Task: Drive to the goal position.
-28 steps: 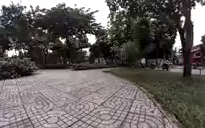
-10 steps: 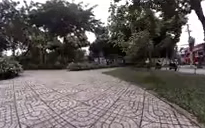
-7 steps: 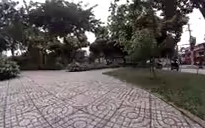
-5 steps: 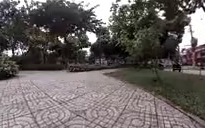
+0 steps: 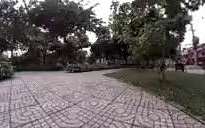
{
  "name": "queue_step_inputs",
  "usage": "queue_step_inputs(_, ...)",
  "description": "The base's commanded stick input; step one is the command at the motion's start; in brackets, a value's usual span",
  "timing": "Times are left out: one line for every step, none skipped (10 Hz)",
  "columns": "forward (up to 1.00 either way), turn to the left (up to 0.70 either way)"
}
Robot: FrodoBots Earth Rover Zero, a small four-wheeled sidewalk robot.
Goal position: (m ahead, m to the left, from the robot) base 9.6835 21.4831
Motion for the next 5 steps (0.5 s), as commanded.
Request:
queue_step_inputs(0.7, 0.0)
queue_step_inputs(0.7, 0.0)
queue_step_inputs(0.7, 0.0)
queue_step_inputs(0.7, 0.0)
queue_step_inputs(0.7, 0.0)
